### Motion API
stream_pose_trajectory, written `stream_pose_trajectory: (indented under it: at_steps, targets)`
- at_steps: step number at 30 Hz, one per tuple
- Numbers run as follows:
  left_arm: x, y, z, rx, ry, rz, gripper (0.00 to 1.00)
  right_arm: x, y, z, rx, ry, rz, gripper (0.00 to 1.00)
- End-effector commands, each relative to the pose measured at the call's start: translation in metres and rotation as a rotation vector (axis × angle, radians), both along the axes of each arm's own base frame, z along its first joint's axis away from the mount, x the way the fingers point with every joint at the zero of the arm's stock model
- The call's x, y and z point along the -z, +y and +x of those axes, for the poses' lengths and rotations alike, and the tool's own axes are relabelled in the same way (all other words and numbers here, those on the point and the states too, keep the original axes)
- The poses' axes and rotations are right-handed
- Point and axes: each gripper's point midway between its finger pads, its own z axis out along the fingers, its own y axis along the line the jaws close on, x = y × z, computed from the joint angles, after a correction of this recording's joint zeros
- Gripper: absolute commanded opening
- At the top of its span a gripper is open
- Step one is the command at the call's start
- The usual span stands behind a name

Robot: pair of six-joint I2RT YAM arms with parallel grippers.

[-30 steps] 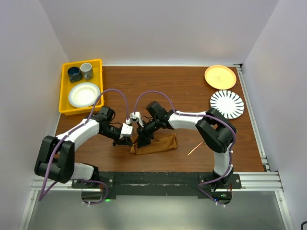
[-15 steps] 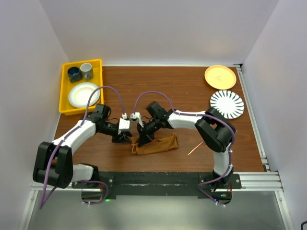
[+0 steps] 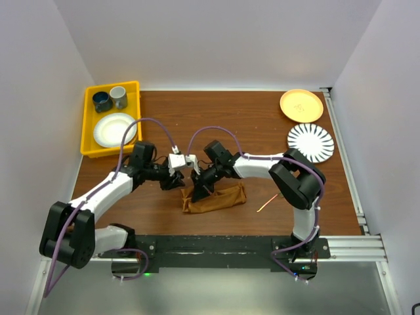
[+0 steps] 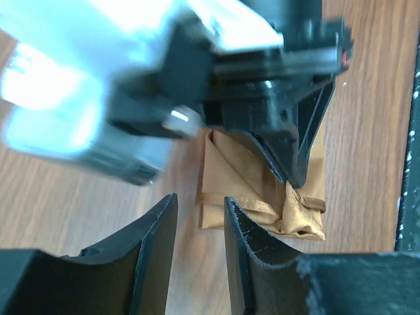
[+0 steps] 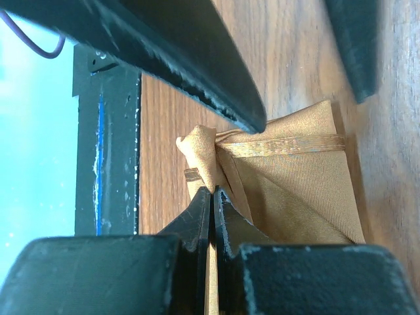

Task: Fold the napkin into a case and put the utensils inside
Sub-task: Stuff the smaller-rectangle-folded napkin at the center of the board.

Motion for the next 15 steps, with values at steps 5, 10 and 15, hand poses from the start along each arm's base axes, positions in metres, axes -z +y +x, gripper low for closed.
stream_pose_trajectory:
  at_steps: [5, 10, 15]
  targets:
    - [0.010, -0.007, -0.014, 0.143, -0.238, 0.047, 0.44, -0.019, 0.004, 0.005, 0.010, -0.046, 0.050, 0.00]
    - [0.014, -0.012, -0.017, 0.166, -0.171, 0.037, 0.47, -0.018, 0.003, 0.004, 0.013, -0.045, 0.044, 0.00]
    - [0.016, -0.017, -0.025, 0.200, -0.147, 0.011, 0.47, -0.017, 0.003, 0.004, 0.014, -0.041, 0.041, 0.00]
